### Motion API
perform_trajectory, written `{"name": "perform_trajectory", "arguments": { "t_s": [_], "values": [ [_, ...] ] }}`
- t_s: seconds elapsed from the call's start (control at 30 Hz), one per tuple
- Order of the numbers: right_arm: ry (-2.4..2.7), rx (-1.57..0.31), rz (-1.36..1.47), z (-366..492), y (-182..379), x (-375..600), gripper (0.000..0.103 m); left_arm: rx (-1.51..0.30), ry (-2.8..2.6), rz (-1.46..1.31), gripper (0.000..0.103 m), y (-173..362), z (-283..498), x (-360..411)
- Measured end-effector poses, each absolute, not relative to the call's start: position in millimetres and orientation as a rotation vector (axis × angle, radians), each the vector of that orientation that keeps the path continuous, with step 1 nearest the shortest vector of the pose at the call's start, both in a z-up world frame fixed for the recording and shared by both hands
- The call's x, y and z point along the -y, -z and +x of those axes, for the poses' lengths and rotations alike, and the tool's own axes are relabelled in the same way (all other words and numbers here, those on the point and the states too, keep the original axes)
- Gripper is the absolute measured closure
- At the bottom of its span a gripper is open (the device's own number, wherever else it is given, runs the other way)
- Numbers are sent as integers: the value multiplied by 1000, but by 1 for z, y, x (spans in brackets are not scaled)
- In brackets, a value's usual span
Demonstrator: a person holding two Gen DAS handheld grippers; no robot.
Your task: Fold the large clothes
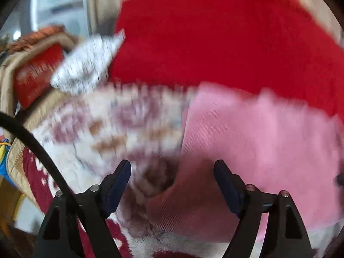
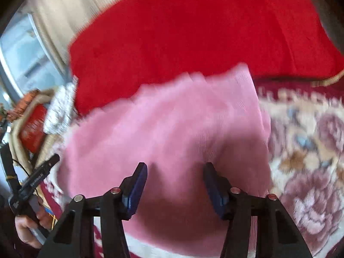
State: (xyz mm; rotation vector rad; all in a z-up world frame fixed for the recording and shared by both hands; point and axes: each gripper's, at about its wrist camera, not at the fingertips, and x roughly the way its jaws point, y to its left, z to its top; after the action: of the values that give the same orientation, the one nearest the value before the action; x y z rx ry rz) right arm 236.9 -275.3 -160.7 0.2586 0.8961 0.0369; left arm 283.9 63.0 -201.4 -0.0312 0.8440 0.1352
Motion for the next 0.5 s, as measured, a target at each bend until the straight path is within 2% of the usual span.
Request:
{"name": "perform_trajectory", "arguments": {
  "t_s": [0.1,0.23,0.37,0.47,0.5],
  "values": [
    [-68,-883,254,235,156,276,47,-849,-129,-183,21,200,289,-80],
    [-139,-809,309,227,140,281,47,-763,-163,-290,21,182,285,-94],
    [-211,-735,316,222,130,275,47,-703,-175,-259,21,177,282,-87],
    [-230,-784,292,226,140,264,47,-814,-171,-182,21,195,296,-78],
    [-213,-852,276,234,152,260,47,-849,-165,-185,21,202,300,-79]
  ]
}}
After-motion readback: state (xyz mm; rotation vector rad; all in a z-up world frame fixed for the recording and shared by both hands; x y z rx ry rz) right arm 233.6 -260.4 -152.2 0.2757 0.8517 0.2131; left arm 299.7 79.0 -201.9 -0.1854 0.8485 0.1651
